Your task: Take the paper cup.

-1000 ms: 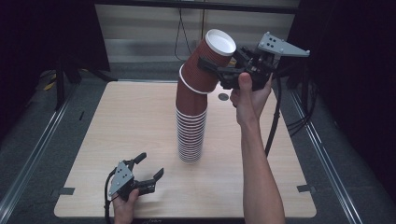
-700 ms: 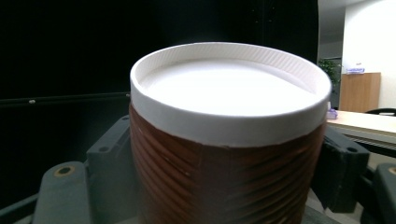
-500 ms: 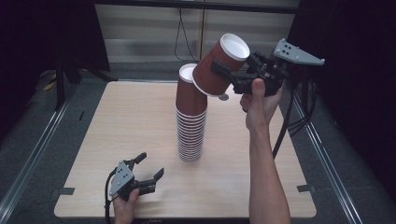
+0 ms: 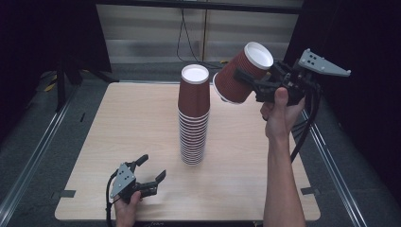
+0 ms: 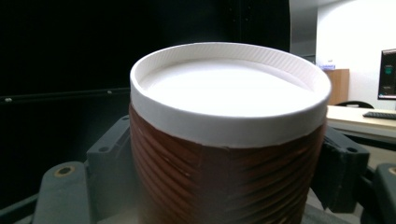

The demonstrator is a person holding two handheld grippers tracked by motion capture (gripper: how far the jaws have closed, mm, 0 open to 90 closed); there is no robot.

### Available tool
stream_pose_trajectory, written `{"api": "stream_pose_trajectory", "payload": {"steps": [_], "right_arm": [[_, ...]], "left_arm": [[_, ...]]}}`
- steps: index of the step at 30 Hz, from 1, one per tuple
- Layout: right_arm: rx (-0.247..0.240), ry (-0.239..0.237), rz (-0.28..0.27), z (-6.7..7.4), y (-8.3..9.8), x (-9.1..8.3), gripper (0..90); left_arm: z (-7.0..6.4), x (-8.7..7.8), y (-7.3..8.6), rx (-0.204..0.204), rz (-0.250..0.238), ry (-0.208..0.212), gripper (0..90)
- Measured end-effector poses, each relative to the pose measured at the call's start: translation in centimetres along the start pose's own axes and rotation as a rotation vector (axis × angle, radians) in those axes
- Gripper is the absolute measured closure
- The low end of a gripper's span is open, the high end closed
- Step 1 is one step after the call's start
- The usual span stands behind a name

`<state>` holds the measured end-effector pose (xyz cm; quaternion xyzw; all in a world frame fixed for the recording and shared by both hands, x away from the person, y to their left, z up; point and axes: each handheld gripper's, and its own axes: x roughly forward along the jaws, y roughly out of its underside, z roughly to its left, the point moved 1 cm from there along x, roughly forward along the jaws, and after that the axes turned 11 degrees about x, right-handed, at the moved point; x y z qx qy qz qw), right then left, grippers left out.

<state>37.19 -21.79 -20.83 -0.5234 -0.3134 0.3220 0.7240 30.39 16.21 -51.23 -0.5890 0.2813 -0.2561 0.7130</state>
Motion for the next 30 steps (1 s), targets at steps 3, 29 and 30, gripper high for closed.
{"api": "stream_pose_trajectory", "payload": {"steps": [3, 29, 30], "right_arm": [[-0.003, 0.015, 0.023, -0.3, 0.5, -0.4, 21.1], [0.069, 0.071, 0.142, -1.7, 9.0, -3.0, 21.3], [0.076, 0.065, 0.147, -1.7, 9.4, -3.0, 21.3]], "left_arm": [[0.2, 0.0, 0.0, -0.015, 0.011, -0.002, 15.6], [1.6, 1.5, -1.8, -0.038, 0.063, 0.043, 17.2], [1.5, 1.5, -1.9, -0.042, 0.066, 0.047, 17.2]]}}
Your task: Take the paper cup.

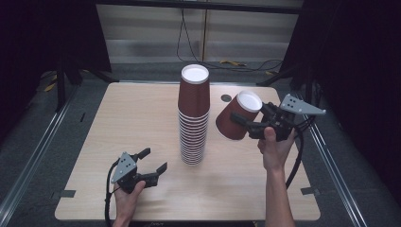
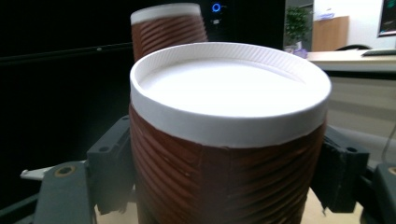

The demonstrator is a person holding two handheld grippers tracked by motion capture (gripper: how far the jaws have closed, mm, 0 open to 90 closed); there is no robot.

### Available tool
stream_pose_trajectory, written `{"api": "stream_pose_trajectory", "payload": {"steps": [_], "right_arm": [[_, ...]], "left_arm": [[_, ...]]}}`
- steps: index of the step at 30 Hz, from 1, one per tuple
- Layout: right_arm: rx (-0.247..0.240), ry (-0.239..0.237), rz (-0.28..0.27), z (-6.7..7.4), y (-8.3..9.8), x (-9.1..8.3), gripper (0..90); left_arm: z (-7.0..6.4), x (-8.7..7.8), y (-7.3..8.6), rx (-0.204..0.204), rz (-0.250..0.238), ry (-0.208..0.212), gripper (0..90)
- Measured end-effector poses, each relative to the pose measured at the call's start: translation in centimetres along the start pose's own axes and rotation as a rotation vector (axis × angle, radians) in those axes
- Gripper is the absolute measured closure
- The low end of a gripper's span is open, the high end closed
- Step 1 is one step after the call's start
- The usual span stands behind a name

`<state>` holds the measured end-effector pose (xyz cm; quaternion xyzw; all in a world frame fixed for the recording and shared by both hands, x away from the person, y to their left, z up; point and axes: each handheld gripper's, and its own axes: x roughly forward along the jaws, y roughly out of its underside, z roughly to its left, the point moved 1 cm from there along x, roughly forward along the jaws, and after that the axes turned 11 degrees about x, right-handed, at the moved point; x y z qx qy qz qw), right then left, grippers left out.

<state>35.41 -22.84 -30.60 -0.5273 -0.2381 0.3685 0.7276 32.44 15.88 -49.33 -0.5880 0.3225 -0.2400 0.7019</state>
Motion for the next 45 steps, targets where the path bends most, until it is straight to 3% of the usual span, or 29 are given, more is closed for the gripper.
{"api": "stream_pose_trajectory", "payload": {"steps": [3, 5, 8, 9, 16, 19, 26, 30, 31, 32, 37, 42, 44, 45], "right_arm": [[0.013, -0.008, 0.0, -0.1, 1.0, 0.0, 21.3], [0.021, -0.008, 0.003, -0.1, 1.6, 0.0, 21.3], [0.008, 0.033, 0.033, 0.0, 2.4, 0.1, 21.3], [0.012, 0.023, 0.034, 0.1, 2.7, 0.1, 21.3], [0.032, 0.015, 0.056, 0.0, 4.9, 0.3, 21.3], [0.038, 0.007, 0.072, 0.1, 6.0, 0.5, 21.3], [0.043, -0.008, 0.094, 0.3, 7.2, 0.5, 21.4], [0.054, -0.018, 0.11, 0.4, 8.0, 0.7, 21.3], [0.058, -0.029, 0.118, 0.5, 8.4, 0.9, 21.3], [0.058, -0.029, 0.118, 0.5, 8.4, 0.9, 21.3], [0.063, -0.051, 0.141, 0.9, 9.7, 1.4, 21.3], [0.076, -0.065, 0.13, 0.8, 10.5, 1.7, 21.3], [0.077, -0.076, 0.134, 0.9, 11.0, 1.9, 21.3], [0.074, -0.079, 0.139, 1.0, 11.1, 2.0, 21.3]], "left_arm": [[-0.6, 0.0, -0.1, -0.023, -0.01, 0.045, 17.1], [-0.9, 0.2, -0.3, 0.004, 0.0, 0.036, 17.2], [-0.8, 0.3, -0.4, 0.009, -0.006, 0.055, 17.2], [-0.9, 0.2, -0.4, -0.002, -0.016, 0.055, 17.1], [-1.2, 0.5, -1.1, 0.075, 0.004, 0.079, 16.0], [-1.5, 0.7, -1.6, 0.087, 0.009, 0.111, 16.5], [-1.4, 1.1, -1.9, 0.056, -0.013, 0.138, 16.4], [-1.6, 1.2, -2.0, 0.064, -0.013, 0.165, 16.4], [-1.5, 1.2, -2.1, 0.087, -0.003, 0.169, 16.4], [-1.7, 1.3, -2.1, 0.07, -0.004, 0.183, 16.4], [-2.3, 1.5, -2.1, 0.08, -0.008, 0.209, 15.6], [-2.6, 1.5, -2.1, 0.092, -0.015, 0.215, 15.7], [-2.9, 1.6, -2.2, 0.078, -0.022, 0.211, 15.9], [-3.0, 1.7, -2.2, 0.089, -0.022, 0.23, 15.9]]}}
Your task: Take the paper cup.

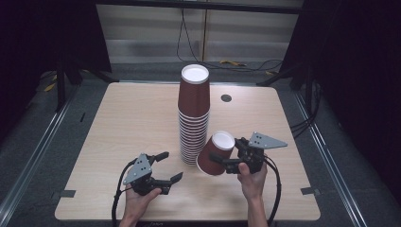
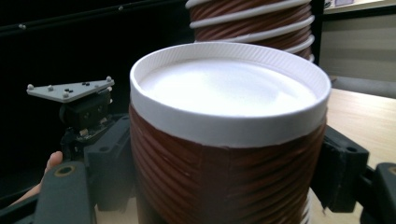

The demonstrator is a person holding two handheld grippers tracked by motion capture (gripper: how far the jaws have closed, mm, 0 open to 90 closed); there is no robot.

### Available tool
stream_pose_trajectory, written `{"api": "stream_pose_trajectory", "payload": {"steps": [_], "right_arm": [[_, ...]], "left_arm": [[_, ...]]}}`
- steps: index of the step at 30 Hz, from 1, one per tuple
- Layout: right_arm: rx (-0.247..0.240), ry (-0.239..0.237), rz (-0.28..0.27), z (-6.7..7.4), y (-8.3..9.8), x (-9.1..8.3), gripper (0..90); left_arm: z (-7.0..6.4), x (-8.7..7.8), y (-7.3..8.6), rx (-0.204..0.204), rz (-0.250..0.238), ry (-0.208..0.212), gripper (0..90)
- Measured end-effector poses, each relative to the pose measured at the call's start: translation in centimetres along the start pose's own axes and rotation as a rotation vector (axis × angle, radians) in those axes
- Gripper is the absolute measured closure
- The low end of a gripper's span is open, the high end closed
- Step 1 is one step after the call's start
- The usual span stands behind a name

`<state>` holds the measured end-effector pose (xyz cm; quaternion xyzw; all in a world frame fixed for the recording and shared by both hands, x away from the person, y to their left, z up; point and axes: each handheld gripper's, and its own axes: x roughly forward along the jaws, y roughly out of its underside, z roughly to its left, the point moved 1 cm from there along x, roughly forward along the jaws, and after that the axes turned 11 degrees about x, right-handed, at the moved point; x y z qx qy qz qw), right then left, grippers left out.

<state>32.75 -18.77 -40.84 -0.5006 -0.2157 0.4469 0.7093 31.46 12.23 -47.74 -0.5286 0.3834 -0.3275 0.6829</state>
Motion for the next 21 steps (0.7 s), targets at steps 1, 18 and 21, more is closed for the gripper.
{"api": "stream_pose_trajectory", "payload": {"steps": [1, 18, 21], "right_arm": [[0.002, -0.005, 0.004, 0.1, 0.1, 0.1, 21.3], [0.005, -0.07, 0.05, 0.3, 2.3, 1.9, 21.3], [0.004, -0.084, 0.062, 0.3, 2.5, 2.2, 21.3]], "left_arm": [[-0.1, 0.1, 0.0, 0.0, -0.003, 0.001, 15.9], [-1.8, 1.5, -0.6, 0.001, -0.012, 0.107, 15.7], [-1.9, 1.6, -0.7, 0.004, -0.016, 0.114, 15.5]]}}
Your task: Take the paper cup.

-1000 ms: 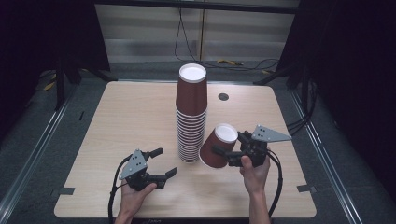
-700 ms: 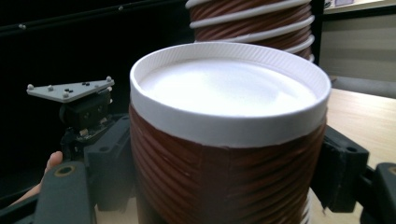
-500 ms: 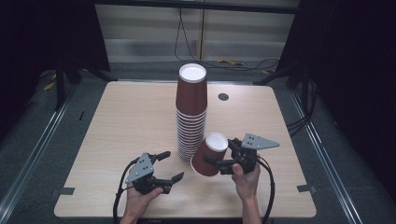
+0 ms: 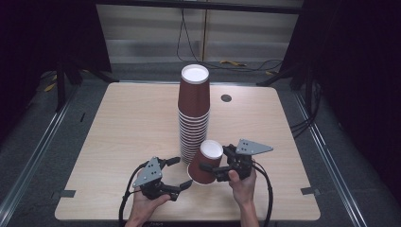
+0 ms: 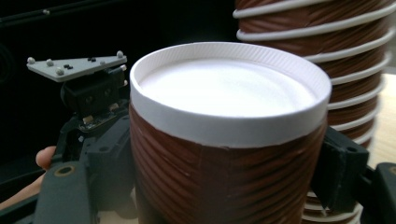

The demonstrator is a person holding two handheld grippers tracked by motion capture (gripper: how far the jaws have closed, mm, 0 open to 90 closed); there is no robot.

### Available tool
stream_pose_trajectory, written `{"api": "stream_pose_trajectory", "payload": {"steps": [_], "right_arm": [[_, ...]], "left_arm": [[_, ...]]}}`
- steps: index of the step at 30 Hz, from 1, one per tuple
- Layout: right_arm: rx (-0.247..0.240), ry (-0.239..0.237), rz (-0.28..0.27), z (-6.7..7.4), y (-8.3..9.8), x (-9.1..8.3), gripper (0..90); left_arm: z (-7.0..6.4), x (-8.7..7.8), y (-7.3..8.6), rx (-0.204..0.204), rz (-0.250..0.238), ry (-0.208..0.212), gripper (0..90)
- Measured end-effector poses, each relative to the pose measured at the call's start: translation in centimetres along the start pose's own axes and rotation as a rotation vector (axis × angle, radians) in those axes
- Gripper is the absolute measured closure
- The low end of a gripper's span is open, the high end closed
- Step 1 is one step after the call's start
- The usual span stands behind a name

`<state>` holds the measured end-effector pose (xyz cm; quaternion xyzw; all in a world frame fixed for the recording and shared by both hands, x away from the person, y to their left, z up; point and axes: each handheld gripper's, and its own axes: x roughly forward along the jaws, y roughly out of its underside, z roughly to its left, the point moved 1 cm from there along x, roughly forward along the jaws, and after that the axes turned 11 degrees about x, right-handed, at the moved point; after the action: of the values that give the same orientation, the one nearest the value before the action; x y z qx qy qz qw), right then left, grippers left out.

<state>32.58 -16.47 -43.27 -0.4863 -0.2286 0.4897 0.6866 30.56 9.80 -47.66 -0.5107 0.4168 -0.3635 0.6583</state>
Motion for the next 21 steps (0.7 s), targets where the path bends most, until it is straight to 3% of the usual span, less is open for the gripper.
{"api": "stream_pose_trajectory", "payload": {"steps": [1, 9, 21], "right_arm": [[0.006, -0.027, 0.005, 0.0, 0.2, 0.3, 21.4], [0.001, -0.034, 0.015, 0.2, 0.7, 1.2, 21.5], [0.004, -0.067, 0.021, 0.7, 1.6, 2.7, 21.5]], "left_arm": [[-0.1, 0.2, 0.0, 0.005, 0.002, 0.005, 15.5], [-0.4, 0.8, 0.2, 0.005, 0.006, 0.044, 14.7], [-0.5, 1.7, 0.6, 0.0, 0.029, 0.048, 7.4]]}}
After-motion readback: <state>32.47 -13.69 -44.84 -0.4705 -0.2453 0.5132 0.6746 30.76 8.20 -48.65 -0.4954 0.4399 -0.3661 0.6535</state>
